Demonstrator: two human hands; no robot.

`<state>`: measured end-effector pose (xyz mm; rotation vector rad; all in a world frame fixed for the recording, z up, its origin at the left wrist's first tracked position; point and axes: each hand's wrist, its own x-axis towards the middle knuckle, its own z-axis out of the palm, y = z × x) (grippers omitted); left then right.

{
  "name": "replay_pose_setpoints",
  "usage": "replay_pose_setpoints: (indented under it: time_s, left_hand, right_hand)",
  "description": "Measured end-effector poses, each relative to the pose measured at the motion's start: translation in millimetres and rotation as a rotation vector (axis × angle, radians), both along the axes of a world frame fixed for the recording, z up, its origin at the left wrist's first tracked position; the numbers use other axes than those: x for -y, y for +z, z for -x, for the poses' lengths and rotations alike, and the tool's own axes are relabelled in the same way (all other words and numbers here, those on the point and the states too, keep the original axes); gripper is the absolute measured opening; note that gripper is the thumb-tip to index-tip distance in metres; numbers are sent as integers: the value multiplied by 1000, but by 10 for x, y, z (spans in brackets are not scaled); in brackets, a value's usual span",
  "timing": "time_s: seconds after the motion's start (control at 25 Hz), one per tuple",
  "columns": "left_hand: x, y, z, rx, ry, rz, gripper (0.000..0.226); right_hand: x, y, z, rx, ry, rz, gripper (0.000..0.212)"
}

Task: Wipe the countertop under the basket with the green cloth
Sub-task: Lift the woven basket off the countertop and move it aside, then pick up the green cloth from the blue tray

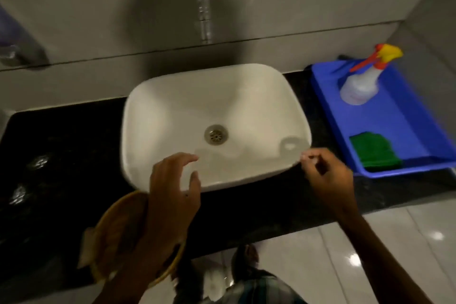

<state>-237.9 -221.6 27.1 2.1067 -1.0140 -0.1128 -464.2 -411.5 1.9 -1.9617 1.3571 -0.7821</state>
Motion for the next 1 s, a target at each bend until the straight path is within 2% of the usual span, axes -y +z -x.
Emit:
replay_pose_setpoints:
  time_s: [0.16,0.28,0.36,0.48,0.6,0.68,0.72,0.8,0.88,0.92,1.0]
  left_hand:
    - [1379,86,919,200,-506,243,23]
    - [2181,-137,1590,336,-790,217,19]
    - [2516,-338,1891,418,-946,-44,26]
    - [3012,-574,2273,434,-1064,-485,43]
    - [3318,-686,2409,413,-1088,-775,51]
    - [3419,-694,2420,392,-1093,-893,54]
    - [3429,-685,2409,387,-1089,-915,56]
    - [3406,-648,2341,389,-1087,-921,55]
    - [3333,-611,2215,298,-1047,-845,51]
    - [3285,-589,2127,204,-999,-749,47]
    - [3158,-449,1913,-32,-819,-445,38]
  right_hand:
    - [1182,7,904,-225,-238,-25,14]
    - [1888,-253,1364,-433,-285,-170,39]
    - [2144,-423,1449,-562,-241,-311,62]
    - [2390,-634,1564,-598,-280,-565,100]
    - [2511,-703,1571,-620,-300,-698,104]
    - [2521,-689,1526,-645,-297,-717,105]
    - [2500,-675,1488,-560,-307,-722,98]
    - [2417,-642,1376,-247,-353,-716,70]
    - [2245,-510,1226,-57,-414,-630,47]
    - [2153,-412,1151,57,-441,-594,41]
    - [1973,-157,996,394,-438,-641,41]
